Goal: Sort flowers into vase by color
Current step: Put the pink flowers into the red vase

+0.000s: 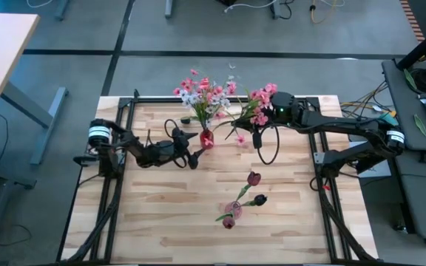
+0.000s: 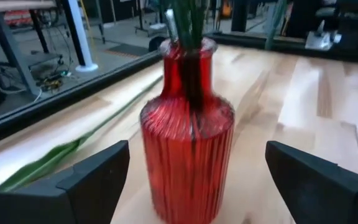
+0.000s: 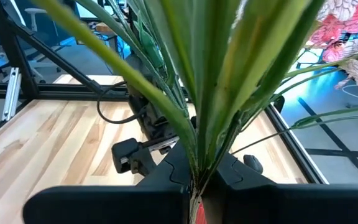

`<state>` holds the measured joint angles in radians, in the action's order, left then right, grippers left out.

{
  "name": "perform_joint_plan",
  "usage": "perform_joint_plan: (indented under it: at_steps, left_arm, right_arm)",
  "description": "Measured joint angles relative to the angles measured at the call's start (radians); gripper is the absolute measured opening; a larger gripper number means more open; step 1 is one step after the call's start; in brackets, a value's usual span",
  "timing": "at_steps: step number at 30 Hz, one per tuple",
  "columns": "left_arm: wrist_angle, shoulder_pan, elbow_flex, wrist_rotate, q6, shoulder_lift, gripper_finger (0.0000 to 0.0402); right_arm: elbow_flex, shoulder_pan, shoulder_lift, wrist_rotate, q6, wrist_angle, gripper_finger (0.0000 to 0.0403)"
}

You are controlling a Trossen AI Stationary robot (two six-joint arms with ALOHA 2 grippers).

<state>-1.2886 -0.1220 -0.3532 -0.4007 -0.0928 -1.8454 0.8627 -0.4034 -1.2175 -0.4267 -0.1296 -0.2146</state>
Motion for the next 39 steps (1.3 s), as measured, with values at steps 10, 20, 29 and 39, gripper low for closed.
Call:
perform_joint_plan:
  at_steps: [10, 20, 29, 39]
  left_arm:
    - [-0.188, -0.022, -0.026, -0.006, -0.003, -0.165, 0.0357]
    - [-0.281, -0.048, -0.084, 0.008, 0.003, -0.299, 0.0363]
    - [-0.282, -0.070, -0.109, 0.017, 0.056, -0.303, 0.0356]
    - [-0.282, -0.070, -0.123, 0.026, 0.058, -0.311, 0.0320]
  right_arm:
    - [0.000, 0.001, 0.000, 0.000, -0.001, 0.000, 0.0009]
    - [0.000, 0.001, 0.000, 0.000, -0.003, 0.000, 0.0009]
    - [0.000, 0.001, 0.000, -0.001, -0.009, 0.000, 0.0009]
    - [0.000, 0.002, -0.056, -0.053, -0.002, -0.092, 0.0009]
